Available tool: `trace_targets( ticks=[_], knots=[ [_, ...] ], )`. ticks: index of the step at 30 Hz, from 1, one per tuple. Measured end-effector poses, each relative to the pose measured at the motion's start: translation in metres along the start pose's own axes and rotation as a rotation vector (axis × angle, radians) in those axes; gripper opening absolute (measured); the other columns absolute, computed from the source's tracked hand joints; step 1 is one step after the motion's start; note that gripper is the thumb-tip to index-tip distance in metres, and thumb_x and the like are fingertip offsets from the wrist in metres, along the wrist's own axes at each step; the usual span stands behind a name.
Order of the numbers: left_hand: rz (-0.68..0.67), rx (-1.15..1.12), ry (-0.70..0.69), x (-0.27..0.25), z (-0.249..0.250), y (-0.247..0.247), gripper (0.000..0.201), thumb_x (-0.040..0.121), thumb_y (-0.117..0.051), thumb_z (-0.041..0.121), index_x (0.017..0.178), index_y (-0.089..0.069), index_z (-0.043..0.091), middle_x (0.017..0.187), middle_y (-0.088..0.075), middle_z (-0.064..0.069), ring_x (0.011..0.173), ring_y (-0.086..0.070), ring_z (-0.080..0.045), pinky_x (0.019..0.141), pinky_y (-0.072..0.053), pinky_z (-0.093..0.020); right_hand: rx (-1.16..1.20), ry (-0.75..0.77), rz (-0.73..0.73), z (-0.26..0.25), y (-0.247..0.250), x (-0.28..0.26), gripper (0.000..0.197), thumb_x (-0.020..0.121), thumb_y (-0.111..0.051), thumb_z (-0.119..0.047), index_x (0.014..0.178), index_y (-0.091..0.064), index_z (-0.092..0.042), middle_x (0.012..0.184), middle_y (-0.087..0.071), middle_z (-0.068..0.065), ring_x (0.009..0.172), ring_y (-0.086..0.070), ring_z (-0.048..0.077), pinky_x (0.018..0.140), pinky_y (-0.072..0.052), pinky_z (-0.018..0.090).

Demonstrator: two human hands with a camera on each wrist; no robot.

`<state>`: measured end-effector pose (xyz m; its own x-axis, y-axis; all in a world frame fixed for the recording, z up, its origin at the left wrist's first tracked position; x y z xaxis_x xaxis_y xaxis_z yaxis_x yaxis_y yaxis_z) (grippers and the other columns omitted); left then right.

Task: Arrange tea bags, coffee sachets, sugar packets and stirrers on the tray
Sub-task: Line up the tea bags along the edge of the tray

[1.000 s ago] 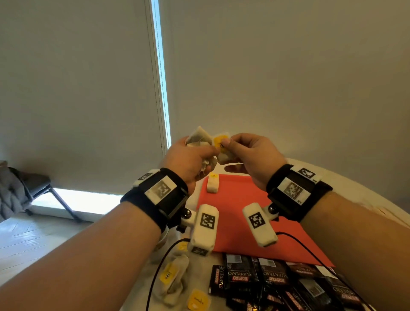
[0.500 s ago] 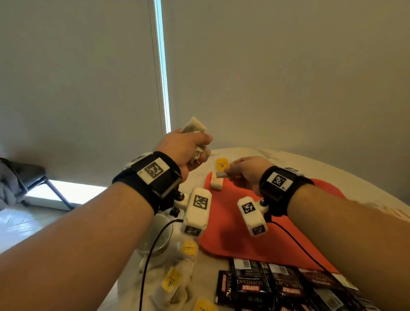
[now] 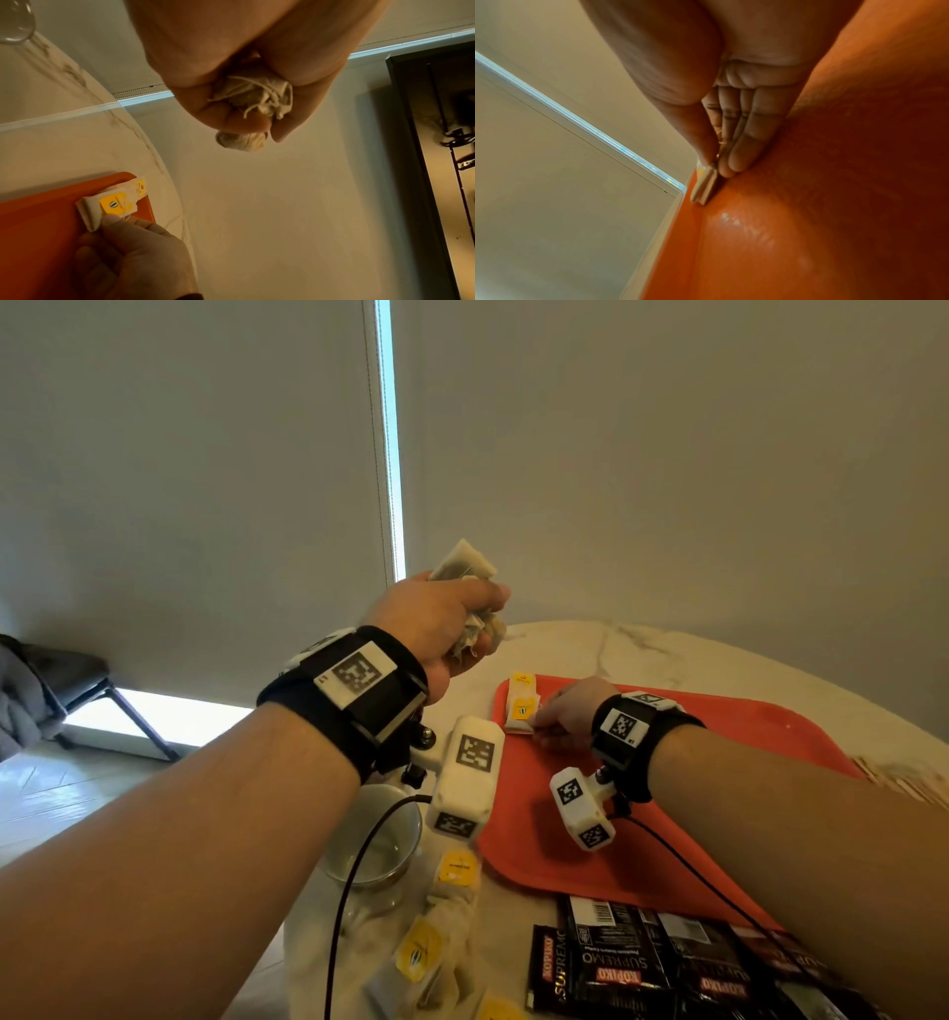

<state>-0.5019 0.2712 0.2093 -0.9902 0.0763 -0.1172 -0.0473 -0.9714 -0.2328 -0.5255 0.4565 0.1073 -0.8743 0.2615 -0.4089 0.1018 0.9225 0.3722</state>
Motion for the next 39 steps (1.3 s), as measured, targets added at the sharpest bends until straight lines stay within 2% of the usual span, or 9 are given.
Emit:
trace_targets(
  ticks=[6,10,14,18,23,26,29,34,39],
  knots=[
    [-0.007,0.004,0.010,0.001,-0.003,0.000,0.036,0.086,-0.082,0.008,0.117,-0.064,0.011,0.099,-0.068,-0.014,0.075,-0.066,-0.023,0.045,-0.049,-0.021,0.014,-0.026,0.030,0.001,0.004,0.008,0.015,0.088,-0.074,0.001,0.077,-0.064,0.004,0.073,-0.069,0.019,0.064,-0.066,0.023,0.065,-0.058,0.032],
    [-0.004,0.013,0.018,0.000,-0.006,-0.001,0.037,0.087,-0.082,0.010,0.119,-0.064,0.011,0.109,-0.068,-0.015,0.083,-0.067,-0.025,0.046,-0.049,-0.020,0.016,-0.037,0.035,0.002,0.006,0.009,0.004,0.086,-0.072,0.008,0.084,-0.068,0.008,0.076,-0.070,0.022,0.066,-0.068,0.026,0.073,-0.061,0.036],
    [-0.020,-0.001,0.065,-0.002,-0.010,-0.003,0.028,0.092,-0.078,0.020,0.114,-0.067,0.008,0.107,-0.069,-0.012,0.082,-0.066,-0.023,0.047,-0.050,-0.021,0.047,-0.011,0.041,0.001,0.007,0.002,0.005,0.092,-0.068,0.002,0.088,-0.067,0.005,0.076,-0.068,0.017,0.064,-0.066,0.022,0.062,-0.057,0.030],
    [-0.021,-0.061,0.132,-0.012,-0.009,-0.007,0.026,0.095,-0.075,0.029,0.112,-0.065,0.011,0.105,-0.070,-0.012,0.080,-0.067,-0.021,0.049,-0.052,-0.023,0.206,0.196,0.026,-0.012,0.018,-0.024,0.012,0.094,-0.068,-0.006,0.103,-0.067,0.002,0.079,-0.067,0.013,0.064,-0.063,0.020,0.062,-0.053,0.032],
    [0.015,-0.217,0.173,-0.032,-0.005,-0.015,0.034,0.097,-0.073,0.033,0.121,-0.065,0.010,0.096,-0.066,-0.015,0.053,-0.064,-0.016,0.048,-0.052,-0.024,0.372,0.504,-0.068,-0.040,0.038,-0.092,0.014,0.092,-0.073,-0.019,0.099,-0.071,-0.007,0.088,-0.070,0.009,0.074,-0.065,0.018,0.066,-0.055,0.032],
    [0.011,-0.271,0.169,-0.048,-0.006,-0.023,0.034,0.099,-0.069,0.036,0.121,-0.064,0.010,0.098,-0.069,-0.016,0.050,-0.065,-0.017,0.046,-0.052,-0.023,0.307,0.568,-0.149,-0.042,0.043,-0.126,0.022,0.087,-0.079,-0.027,0.099,-0.071,-0.010,0.093,-0.072,0.010,0.075,-0.064,0.020,0.066,-0.055,0.036],
    [0.024,-0.305,0.175,-0.060,-0.011,-0.030,0.034,0.097,-0.072,0.037,0.117,-0.067,0.010,0.095,-0.069,-0.013,0.050,-0.064,-0.014,0.043,-0.051,-0.022,0.251,0.548,-0.193,-0.038,0.044,-0.146,0.045,0.073,-0.085,-0.038,0.102,-0.068,-0.008,0.092,-0.075,0.010,0.074,-0.066,0.020,0.067,-0.057,0.037],
    [0.045,-0.341,0.193,-0.071,-0.021,-0.033,0.039,0.094,-0.077,0.039,0.115,-0.067,0.008,0.099,-0.073,-0.015,0.055,-0.067,-0.017,0.046,-0.054,-0.024,0.272,0.556,-0.159,-0.032,0.054,-0.163,0.014,0.086,-0.079,-0.009,0.093,-0.067,-0.007,0.084,-0.074,0.013,0.068,-0.068,0.021,0.068,-0.060,0.039],
    [0.076,-0.388,0.230,-0.075,-0.025,-0.030,0.034,0.095,-0.076,0.038,0.108,-0.069,0.007,0.093,-0.071,-0.014,0.054,-0.065,-0.017,0.043,-0.053,-0.024,0.386,0.596,-0.165,-0.034,0.070,-0.174,0.009,0.088,-0.071,0.001,0.089,-0.067,-0.006,0.082,-0.072,0.012,0.070,-0.069,0.020,0.067,-0.061,0.036]
  ],
)
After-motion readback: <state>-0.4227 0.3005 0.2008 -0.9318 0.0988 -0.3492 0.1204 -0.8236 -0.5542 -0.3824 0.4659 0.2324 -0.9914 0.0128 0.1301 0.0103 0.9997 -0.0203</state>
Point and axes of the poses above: each hand's wrist, its own x-axis towards the middle knuckle, its own y-axis out of the back of the hand, z = x × y, the point moved 2 cm from there along x, towards the middle knuckle
